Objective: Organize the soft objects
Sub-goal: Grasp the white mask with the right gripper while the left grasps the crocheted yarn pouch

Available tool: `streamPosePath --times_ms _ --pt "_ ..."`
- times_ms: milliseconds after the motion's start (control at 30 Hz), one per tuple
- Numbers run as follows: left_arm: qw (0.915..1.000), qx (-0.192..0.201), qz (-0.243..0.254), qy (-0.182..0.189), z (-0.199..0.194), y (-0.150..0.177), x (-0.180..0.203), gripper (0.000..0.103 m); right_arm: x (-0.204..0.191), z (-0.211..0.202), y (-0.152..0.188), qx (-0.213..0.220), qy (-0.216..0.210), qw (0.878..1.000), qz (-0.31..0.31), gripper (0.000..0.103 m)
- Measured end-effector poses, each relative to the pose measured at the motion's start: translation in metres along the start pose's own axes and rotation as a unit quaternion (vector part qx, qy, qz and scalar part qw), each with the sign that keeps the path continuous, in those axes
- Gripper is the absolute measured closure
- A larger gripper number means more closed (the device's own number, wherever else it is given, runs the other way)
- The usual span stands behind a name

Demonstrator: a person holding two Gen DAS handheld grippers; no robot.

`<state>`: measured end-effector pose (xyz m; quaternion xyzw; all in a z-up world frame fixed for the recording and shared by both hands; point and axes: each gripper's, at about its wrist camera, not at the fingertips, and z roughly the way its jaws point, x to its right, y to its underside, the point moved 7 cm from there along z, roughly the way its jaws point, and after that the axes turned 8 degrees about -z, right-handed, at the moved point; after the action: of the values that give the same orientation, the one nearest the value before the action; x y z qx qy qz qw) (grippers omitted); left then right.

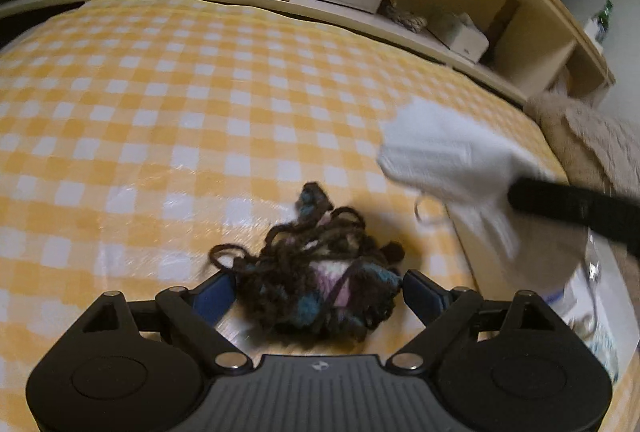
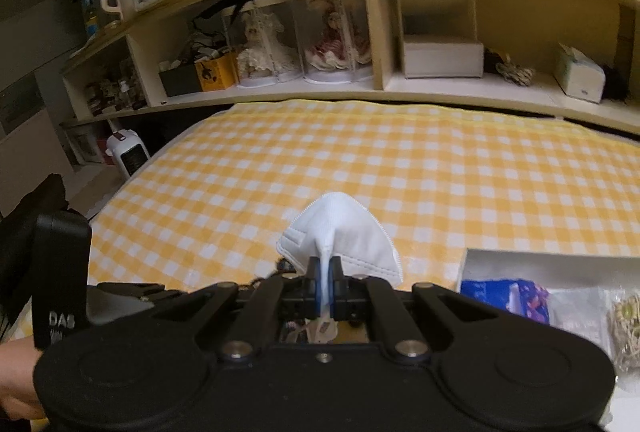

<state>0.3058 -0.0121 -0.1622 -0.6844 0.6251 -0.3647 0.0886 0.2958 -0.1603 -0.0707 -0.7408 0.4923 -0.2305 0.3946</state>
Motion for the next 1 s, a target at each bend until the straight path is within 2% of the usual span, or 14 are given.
streamPosePath --times_ms 100,133,200,233,267,333,433,533,833,1000 --pt "0.9999 0.012 -0.012 0.002 0.007 -0.005 0.003 0.016 0.009 0.002 0.007 -0.004 0.003 1.0 0.011 0.099" --pt "0.9998 0.012 -0.016 0.004 0.008 -0.006 0.003 0.025 0.011 0.003 0.008 -0.005 0.004 1.0 0.015 0.099" --pt "0.9999 0.004 -0.013 0.004 0.012 -0.005 0.006 0.036 0.015 0.004 0.009 -0.004 0.004 1.0 0.02 0.099" --pt "1.0 -0.005 -0.003 -0.002 0.015 -0.003 0.007 0.049 0.016 0.004 0.01 -0.003 0.005 1.0 0.022 0.099" --pt "0.9999 -0.008 0.009 -0.01 0.016 -0.002 0.008 0.055 0.017 0.005 0.01 -0.003 0.005 1.0 0.023 0.099" --pt "0.9992 -0.015 0.024 -0.028 0.014 0.0 0.008 0.057 0.017 0.007 0.011 -0.004 0.006 1.0 0.025 0.099" --pt "0.9994 -0.025 0.014 -0.022 0.01 0.0 0.008 0.06 0.018 0.007 0.015 -0.006 0.011 1.0 0.026 0.099" --pt "0.9995 -0.017 0.015 -0.024 0.005 -0.003 0.011 0.061 0.018 0.002 0.018 -0.005 0.02 0.999 0.028 0.099" --pt "0.9987 0.045 -0.022 0.005 -0.048 -0.025 0.023 0.061 0.024 -0.051 0.0 0.049 0.042 0.997 0.03 0.099" --pt "0.9965 0.076 -0.022 0.027 -0.081 -0.03 0.038 0.061 0.035 -0.091 -0.006 0.076 0.056 0.995 0.031 0.099"
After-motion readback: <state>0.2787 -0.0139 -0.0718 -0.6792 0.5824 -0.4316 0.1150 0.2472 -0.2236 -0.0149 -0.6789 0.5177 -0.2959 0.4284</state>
